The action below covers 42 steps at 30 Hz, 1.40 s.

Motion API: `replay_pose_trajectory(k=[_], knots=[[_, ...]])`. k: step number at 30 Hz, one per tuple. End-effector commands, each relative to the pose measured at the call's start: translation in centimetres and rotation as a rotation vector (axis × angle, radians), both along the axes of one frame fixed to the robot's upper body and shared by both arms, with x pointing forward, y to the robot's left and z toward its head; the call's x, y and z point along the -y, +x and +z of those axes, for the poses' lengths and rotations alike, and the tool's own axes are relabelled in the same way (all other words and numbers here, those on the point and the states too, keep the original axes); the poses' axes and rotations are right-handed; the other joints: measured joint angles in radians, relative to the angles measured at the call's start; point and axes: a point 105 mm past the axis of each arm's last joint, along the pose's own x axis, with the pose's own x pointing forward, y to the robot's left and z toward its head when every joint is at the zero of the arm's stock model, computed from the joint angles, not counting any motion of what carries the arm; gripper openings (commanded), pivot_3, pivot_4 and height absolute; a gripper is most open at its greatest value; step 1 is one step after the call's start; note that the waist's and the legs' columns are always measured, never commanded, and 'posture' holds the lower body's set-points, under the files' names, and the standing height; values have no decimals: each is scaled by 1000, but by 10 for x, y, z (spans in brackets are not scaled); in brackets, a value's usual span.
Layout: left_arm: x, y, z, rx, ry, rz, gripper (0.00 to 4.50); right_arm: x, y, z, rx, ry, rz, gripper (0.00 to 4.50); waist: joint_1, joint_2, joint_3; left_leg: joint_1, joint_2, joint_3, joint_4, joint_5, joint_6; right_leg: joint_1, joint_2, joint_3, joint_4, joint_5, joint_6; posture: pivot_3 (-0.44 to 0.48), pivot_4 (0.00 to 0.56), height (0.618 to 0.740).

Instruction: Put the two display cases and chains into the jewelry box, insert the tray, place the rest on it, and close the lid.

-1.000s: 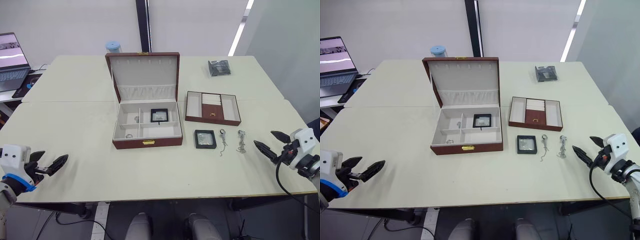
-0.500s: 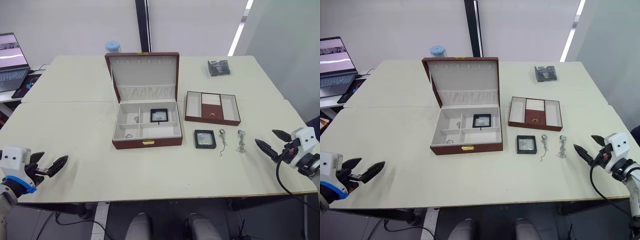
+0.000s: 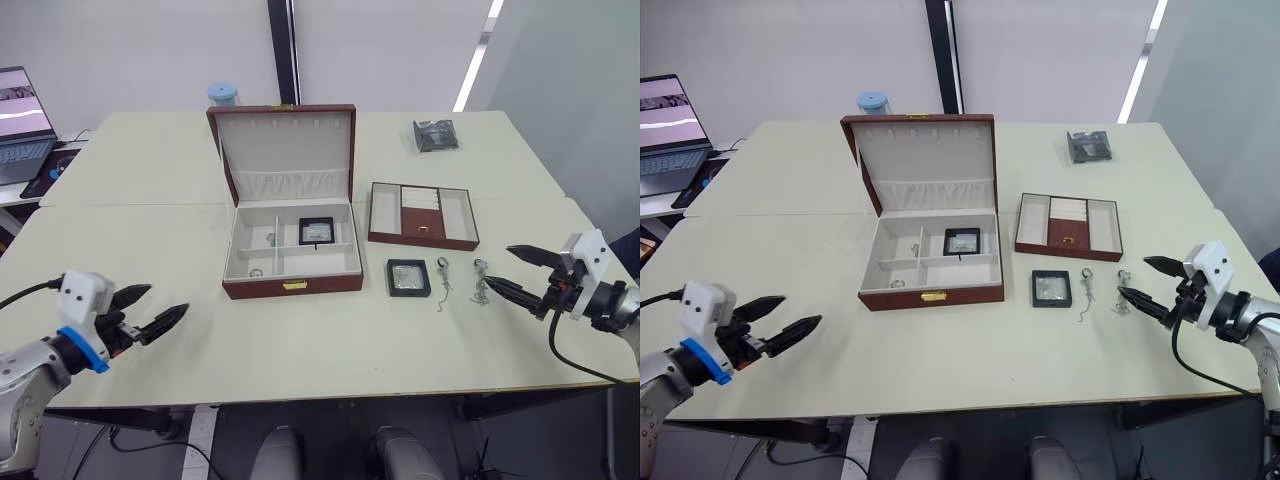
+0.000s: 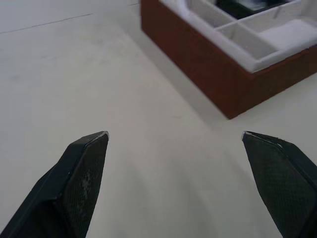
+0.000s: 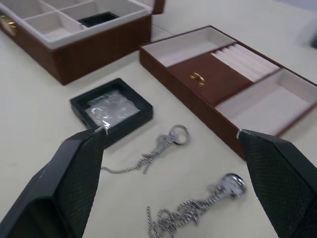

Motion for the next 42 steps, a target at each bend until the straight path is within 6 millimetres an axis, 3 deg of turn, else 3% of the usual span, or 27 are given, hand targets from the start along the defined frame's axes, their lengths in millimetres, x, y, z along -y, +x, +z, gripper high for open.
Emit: replay_pose_trajectory(k=[1,8,16,24,36,42], knots=[[27,1,16,13,11,-158,4444,-21,-1,9,-33,-39,145,4500,0,0,0,0,0,0,0,0,0,0,0,0,0,0,0,0,150,740],[104,-18,10,36,41,-550,4444,-61,8,9,-129,-182,353,4500,-1,1,0,0,0,1,0,0,0,-1,0,1,0,0,0,0,150,740],[139,-36,2,197,49,-788,4444,-84,18,-16,-154,-336,422,4500,0,1,0,-1,0,1,1,0,0,-1,1,1,0,0,0,0,150,740],[147,-50,-13,268,38,-861,4444,-98,29,-33,-125,-368,415,4500,-2,1,1,-1,0,1,1,0,0,-1,1,0,0,0,0,0,150,740],[145,-45,-17,316,14,-805,4444,-101,32,-43,-121,-393,410,4500,1,1,1,-1,0,0,1,0,0,-1,1,0,0,0,0,0,150,740],[147,-47,-19,312,13,-804,4500,-99,36,-45,-117,-403,395,2512,1,1,1,-1,0,0,1,0,0,-1,1,0,0,0,0,0,150,740]])
